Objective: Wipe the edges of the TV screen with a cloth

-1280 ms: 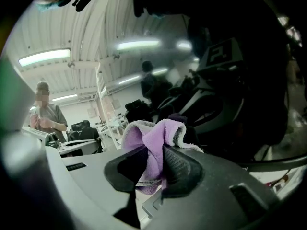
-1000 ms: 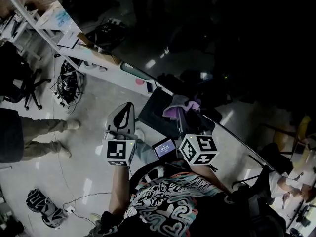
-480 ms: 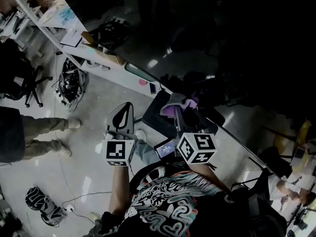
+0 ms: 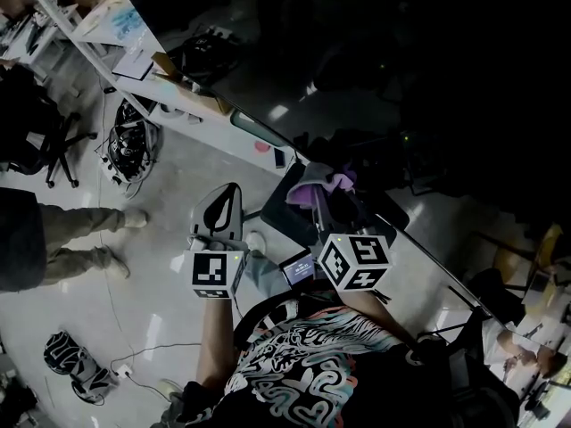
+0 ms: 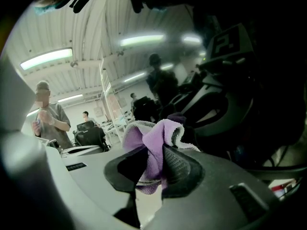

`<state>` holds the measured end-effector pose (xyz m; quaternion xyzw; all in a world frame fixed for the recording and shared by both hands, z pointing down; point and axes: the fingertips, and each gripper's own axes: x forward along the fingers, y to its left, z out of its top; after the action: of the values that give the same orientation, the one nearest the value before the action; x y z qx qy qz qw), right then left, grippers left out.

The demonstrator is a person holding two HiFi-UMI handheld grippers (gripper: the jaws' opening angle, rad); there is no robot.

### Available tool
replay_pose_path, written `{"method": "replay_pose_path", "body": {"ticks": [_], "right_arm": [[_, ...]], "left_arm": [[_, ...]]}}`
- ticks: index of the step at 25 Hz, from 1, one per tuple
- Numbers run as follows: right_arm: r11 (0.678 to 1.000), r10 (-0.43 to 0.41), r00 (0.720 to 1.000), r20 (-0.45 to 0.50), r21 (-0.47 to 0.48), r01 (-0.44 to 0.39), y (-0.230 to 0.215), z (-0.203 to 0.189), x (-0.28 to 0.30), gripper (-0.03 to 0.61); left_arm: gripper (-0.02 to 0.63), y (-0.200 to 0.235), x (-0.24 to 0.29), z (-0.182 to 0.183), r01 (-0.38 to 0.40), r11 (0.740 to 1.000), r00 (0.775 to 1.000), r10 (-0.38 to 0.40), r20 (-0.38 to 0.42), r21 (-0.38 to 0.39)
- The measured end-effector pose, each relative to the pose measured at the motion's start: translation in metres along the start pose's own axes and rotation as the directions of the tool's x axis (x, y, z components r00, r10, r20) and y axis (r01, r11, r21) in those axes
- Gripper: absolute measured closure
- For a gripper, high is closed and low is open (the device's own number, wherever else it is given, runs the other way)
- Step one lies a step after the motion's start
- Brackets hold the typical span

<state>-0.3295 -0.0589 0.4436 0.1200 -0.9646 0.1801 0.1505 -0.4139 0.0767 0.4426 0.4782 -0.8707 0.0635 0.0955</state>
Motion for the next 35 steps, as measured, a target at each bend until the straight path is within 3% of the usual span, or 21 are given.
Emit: {"method": "replay_pose_path", "body": {"ticks": [8, 35], "right_arm": [[0.999, -0.002, 1.0, -0.012, 0.044, 0.002, 0.007, 0.003, 0.01, 0.471], [0.996, 0.019, 0.999, -0.037, 0.092, -0.016, 0.043, 0.01, 0.071, 0.471]], "left_arm": [[0.595, 0.01, -0.002, 0.005, -0.008, 1.0, 1.0, 0.008, -0.009, 0.023], [0.595, 0.09, 0.013, 0.004, -0.059, 0.998, 0.998, 0.059, -0.014, -0.005]]}}
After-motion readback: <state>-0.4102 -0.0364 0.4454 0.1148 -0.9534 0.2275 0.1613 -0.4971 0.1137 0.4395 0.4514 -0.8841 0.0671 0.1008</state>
